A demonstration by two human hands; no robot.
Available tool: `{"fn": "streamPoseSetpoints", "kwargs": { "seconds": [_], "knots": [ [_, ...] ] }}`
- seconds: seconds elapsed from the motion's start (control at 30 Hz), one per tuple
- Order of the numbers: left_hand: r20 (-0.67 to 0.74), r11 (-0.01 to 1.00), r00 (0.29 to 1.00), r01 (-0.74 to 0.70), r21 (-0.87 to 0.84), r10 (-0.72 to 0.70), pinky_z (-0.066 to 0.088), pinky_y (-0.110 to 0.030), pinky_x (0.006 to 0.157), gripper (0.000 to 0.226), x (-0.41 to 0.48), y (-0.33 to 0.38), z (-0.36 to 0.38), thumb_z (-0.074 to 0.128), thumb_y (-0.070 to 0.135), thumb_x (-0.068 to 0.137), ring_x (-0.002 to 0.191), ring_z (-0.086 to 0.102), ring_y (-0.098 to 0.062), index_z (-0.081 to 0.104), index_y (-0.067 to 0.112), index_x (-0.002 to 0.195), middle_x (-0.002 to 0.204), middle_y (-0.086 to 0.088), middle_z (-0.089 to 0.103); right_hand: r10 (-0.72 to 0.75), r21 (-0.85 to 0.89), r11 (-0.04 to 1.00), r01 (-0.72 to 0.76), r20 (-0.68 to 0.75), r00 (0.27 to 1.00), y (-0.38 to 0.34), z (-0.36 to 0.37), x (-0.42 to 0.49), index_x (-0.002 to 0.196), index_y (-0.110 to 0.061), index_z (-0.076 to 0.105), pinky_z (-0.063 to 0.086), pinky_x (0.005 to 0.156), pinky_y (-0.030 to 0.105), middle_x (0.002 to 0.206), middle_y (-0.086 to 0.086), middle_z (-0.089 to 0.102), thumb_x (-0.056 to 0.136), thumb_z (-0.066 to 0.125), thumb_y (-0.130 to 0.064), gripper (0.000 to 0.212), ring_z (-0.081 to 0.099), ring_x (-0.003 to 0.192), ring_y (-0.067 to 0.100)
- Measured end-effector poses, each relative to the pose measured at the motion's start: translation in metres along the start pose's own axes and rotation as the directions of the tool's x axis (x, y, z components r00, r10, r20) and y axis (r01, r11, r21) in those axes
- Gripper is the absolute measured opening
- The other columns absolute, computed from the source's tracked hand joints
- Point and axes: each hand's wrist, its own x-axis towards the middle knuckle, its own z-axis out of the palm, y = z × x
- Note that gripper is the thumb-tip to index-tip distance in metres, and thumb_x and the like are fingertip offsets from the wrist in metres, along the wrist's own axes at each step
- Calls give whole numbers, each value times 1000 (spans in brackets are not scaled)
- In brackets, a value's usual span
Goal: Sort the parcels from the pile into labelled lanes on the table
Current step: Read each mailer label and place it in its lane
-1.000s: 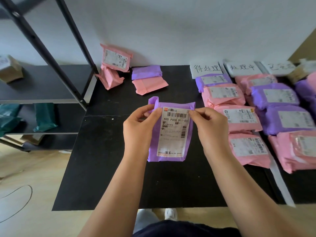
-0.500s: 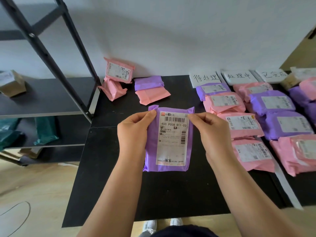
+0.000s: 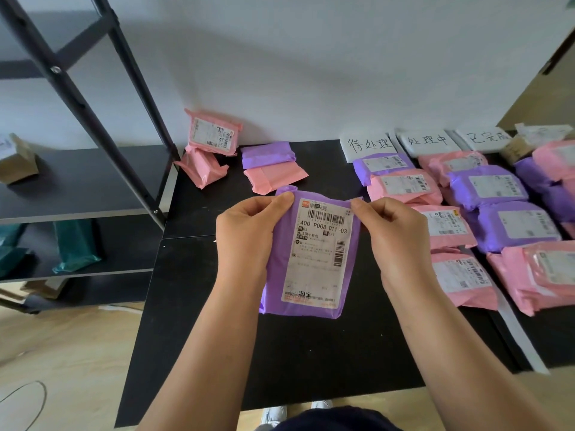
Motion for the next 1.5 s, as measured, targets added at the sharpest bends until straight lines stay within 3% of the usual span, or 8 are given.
{"fn": "streamPoseSetpoints", "kwargs": {
  "seconds": [0.23,0.33,0.43,0.63,0.83,1.0,1.37,1.5],
  "knots": [
    [-46,997,998,50,-60,-52,61,-38,75,17,4,-3,-4,76,34,84,74,74,-18,75,18,79,77,1,76,-11,50,999,9,27,1000,-2,5,-3,84,-14,69,44,56,8,74,-9,71,93,66,-32,21,63,68,-5],
    [-77,991,994,63,-118,-73,59,-37,74,20,8,-6,-8,74,34,86,76,73,-21,75,14,83,80,-1,76,23,36,999,-29,167,986,3,7,-5,90,-20,70,51,66,12,82,-12,73,90,70,-35,16,67,77,-5],
    [-122,986,988,72,-152,-91,57,-33,70,18,13,-9,-11,74,33,87,72,73,-16,73,16,81,77,2,76,67,-76,996,-49,267,961,9,11,-7,90,-28,68,52,62,12,82,-17,71,89,70,-38,11,68,75,-6],
    [-94,986,992,66,-153,-82,53,-24,60,19,12,-14,-12,69,32,90,65,71,-8,72,17,80,76,5,76,-25,-145,988,55,199,980,10,8,-7,88,-21,72,48,58,5,82,-16,70,91,70,-29,9,64,80,-9],
    [-18,996,997,78,-46,-79,60,-40,83,16,18,-26,-11,70,35,90,89,73,-16,71,22,99,90,4,76,8,-114,993,6,121,993,14,7,-6,93,-20,70,49,61,13,87,-14,70,94,66,-28,8,66,79,0],
    [106,989,988,105,108,-117,54,-23,62,21,14,-34,-10,70,38,89,81,72,-11,74,20,99,90,6,77,42,-102,994,-38,38,998,19,5,-5,98,-16,69,46,60,12,88,-12,69,95,65,-28,13,65,76,1],
    [50,997,997,60,47,-63,60,-31,71,13,10,-26,-10,75,32,85,80,73,-15,75,20,83,82,6,76,64,-32,997,-63,27,998,15,0,-10,100,-17,70,51,69,18,92,-10,71,94,66,-28,12,66,85,3],
    [5,997,997,75,14,-75,60,-39,80,15,11,-27,-9,77,35,82,84,73,-18,75,20,82,84,4,76,139,-28,990,-137,84,987,16,0,-12,100,-18,70,57,79,28,93,-7,73,92,68,-35,18,70,88,10]
  ]
}}
